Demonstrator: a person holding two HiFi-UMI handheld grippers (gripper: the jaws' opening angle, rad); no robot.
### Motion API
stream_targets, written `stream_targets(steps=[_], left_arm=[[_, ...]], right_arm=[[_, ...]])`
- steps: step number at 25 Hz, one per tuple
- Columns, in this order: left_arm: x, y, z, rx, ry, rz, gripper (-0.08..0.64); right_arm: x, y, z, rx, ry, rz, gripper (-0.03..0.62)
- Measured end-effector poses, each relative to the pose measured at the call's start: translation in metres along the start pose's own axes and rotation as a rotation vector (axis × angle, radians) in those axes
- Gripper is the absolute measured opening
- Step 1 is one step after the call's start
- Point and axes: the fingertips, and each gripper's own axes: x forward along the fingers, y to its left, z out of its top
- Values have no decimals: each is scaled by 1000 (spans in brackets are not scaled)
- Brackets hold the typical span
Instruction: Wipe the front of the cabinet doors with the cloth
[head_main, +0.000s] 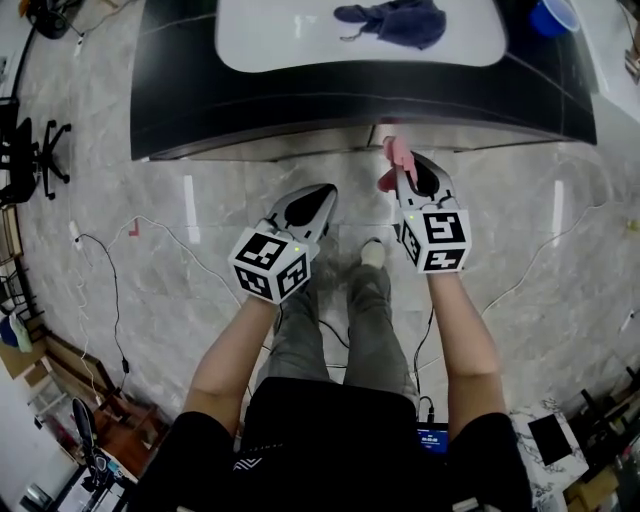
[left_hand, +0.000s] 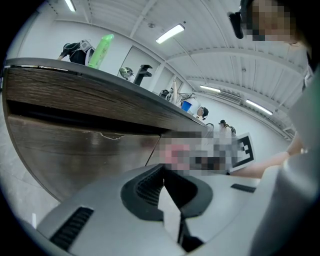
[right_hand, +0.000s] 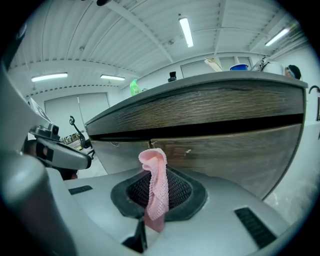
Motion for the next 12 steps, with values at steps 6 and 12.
stream_targets(steps=[6, 12], left_arm=[[-11, 11, -5, -26, -10, 25, 9], [-49, 50, -12, -47, -26, 82, 9]], right_arm=[[0, 23, -13, 1, 28, 34, 48], [27, 79, -14, -21, 44, 102, 48]])
